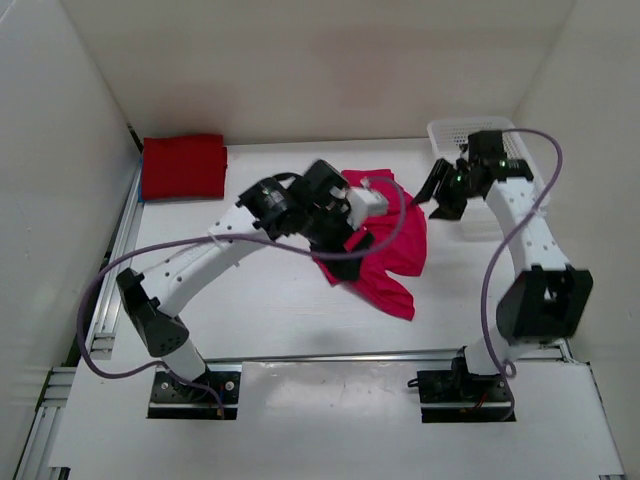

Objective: Fold and stack the t-shirts
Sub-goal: Flatten out the tshirt

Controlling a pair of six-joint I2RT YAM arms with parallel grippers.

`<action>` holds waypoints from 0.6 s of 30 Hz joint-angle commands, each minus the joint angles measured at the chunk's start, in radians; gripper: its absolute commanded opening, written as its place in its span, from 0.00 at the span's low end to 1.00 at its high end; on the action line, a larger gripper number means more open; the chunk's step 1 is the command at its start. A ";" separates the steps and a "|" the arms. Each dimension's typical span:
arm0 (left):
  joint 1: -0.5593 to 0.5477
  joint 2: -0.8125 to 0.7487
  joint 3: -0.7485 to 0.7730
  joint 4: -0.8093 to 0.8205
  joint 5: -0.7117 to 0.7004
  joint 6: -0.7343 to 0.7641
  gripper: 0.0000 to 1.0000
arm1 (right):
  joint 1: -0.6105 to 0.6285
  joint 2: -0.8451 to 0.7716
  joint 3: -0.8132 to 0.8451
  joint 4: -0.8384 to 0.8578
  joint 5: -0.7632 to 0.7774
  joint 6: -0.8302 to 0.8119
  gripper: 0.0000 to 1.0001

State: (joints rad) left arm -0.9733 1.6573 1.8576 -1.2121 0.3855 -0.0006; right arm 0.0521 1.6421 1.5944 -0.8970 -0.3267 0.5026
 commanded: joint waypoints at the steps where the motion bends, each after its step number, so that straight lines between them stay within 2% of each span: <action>1: 0.241 -0.060 -0.123 0.201 -0.196 0.001 0.83 | 0.080 -0.215 -0.268 0.033 0.124 -0.015 0.64; 2: 0.266 -0.047 -0.179 0.235 -0.253 0.001 0.76 | 0.104 -0.241 -0.330 0.056 0.141 -0.003 0.64; 3: 0.281 -0.030 -0.231 0.256 -0.370 0.001 0.73 | 0.155 -0.269 -0.382 0.056 0.155 0.016 0.66; 4: 0.291 0.020 -0.306 0.256 -0.405 0.001 0.71 | 0.176 -0.269 -0.427 0.067 0.169 0.025 0.66; 7: 0.291 0.077 -0.397 0.293 -0.367 0.001 0.69 | 0.255 -0.257 -0.565 0.090 0.204 0.057 0.68; 9: 0.254 0.097 -0.457 0.377 -0.341 0.001 0.76 | 0.278 -0.248 -0.640 0.130 0.213 0.068 0.68; 12: 0.205 0.128 -0.466 0.443 -0.316 0.001 0.82 | 0.301 -0.248 -0.734 0.176 0.244 0.088 0.69; 18: 0.191 0.258 -0.442 0.517 -0.385 0.001 0.87 | 0.333 -0.237 -0.836 0.276 0.244 0.088 0.72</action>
State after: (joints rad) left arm -0.7956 1.8885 1.3750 -0.7750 0.0387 0.0006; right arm 0.3603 1.4113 0.7769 -0.7231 -0.0978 0.5777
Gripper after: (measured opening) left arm 0.864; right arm 0.715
